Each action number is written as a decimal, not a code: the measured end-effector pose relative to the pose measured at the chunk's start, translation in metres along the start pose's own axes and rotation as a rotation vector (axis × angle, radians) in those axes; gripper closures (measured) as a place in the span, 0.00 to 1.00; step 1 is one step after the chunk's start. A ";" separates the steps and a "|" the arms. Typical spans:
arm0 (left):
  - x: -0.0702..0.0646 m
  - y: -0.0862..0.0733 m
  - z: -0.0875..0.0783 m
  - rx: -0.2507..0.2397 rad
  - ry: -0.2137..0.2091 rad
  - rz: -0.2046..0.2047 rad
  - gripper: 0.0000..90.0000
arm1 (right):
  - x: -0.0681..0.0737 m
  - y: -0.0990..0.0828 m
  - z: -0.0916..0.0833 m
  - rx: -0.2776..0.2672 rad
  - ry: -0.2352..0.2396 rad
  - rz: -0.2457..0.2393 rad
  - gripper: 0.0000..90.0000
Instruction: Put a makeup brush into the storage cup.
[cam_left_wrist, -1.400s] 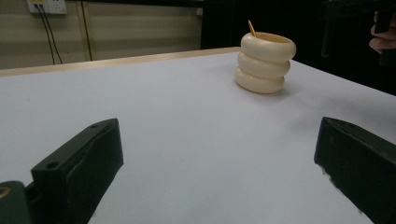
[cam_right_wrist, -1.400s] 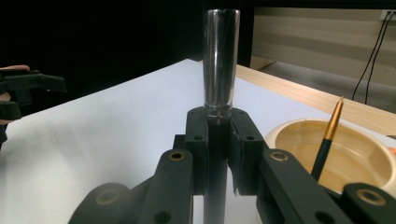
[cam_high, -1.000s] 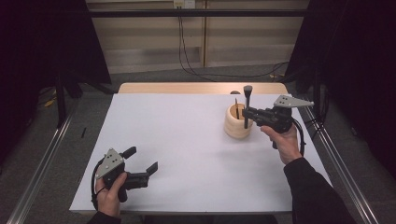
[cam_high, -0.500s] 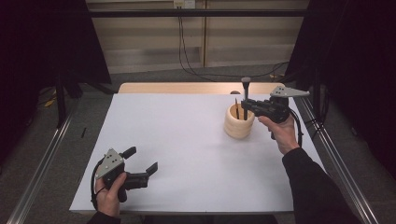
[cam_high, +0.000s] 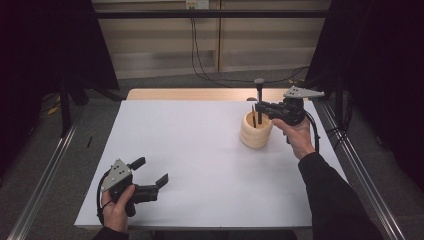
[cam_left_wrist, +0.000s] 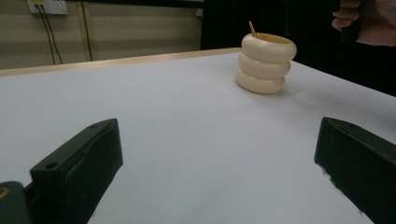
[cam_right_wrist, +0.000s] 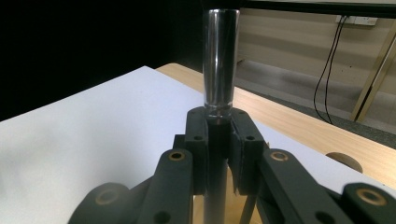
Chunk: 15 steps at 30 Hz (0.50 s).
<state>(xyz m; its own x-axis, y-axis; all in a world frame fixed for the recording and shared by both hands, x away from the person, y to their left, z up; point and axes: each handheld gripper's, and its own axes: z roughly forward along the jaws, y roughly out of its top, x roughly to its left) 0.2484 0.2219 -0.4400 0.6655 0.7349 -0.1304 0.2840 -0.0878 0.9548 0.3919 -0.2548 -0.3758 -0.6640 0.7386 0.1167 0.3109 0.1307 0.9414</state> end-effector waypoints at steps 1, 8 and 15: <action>0.000 0.000 0.000 0.001 0.003 0.003 0.01 | -0.001 -0.001 0.001 0.002 0.000 0.003 0.88; 0.001 0.000 0.000 0.002 0.001 0.004 0.01 | -0.004 -0.007 0.008 0.012 -0.005 0.017 0.88; 0.002 0.000 -0.002 0.002 0.007 0.003 0.01 | -0.010 -0.017 0.011 0.036 -0.021 0.029 0.88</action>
<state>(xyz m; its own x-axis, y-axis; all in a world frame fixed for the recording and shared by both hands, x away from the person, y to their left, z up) 0.2484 0.2243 -0.4394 0.6613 0.7396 -0.1253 0.2832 -0.0915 0.9547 0.4007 -0.2575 -0.3965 -0.6402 0.7559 0.1368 0.3543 0.1326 0.9257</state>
